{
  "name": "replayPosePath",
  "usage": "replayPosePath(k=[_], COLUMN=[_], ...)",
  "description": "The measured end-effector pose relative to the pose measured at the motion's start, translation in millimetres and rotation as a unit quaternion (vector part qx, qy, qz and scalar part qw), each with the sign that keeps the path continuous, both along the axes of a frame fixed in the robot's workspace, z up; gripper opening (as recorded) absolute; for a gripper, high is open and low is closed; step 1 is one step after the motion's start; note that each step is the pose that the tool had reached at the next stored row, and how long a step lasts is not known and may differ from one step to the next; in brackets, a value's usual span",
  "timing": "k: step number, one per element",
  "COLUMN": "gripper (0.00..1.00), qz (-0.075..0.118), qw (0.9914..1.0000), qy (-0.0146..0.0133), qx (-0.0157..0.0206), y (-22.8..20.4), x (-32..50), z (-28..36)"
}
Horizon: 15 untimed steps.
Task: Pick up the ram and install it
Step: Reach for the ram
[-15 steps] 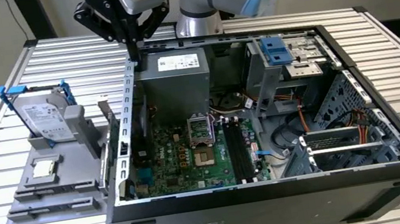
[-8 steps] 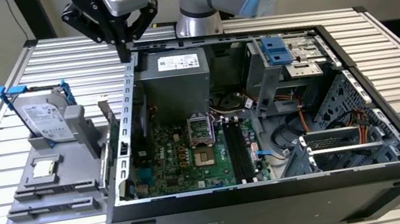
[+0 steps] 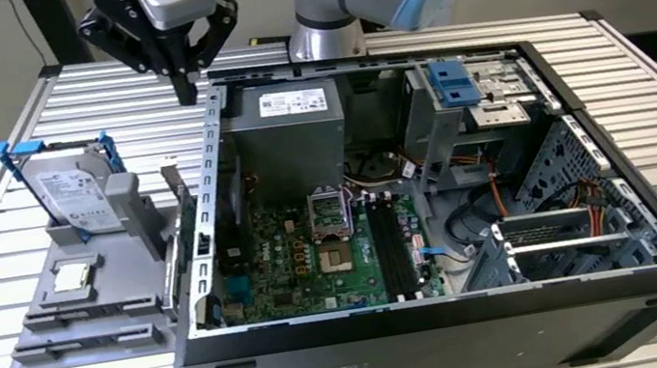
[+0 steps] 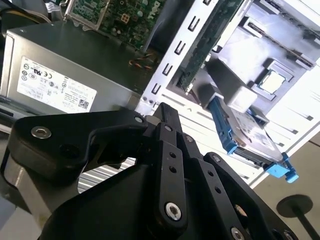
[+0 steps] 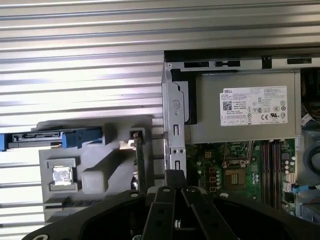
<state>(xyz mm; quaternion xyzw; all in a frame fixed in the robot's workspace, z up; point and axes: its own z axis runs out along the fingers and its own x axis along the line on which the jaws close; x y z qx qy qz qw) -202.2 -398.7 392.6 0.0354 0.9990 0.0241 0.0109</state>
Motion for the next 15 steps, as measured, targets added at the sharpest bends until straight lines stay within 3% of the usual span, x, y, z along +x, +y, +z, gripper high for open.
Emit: replayPosePath(k=[7, 15], gripper=[0.00, 0.00], qz=[0.000, 0.000], qw=[1.00000, 1.00000], qy=[-0.0002, -0.0002], qx=[0.0000, 0.0000], y=[0.0, 0.0], x=[-18.2, -32.1], z=[0.0, 0.0])
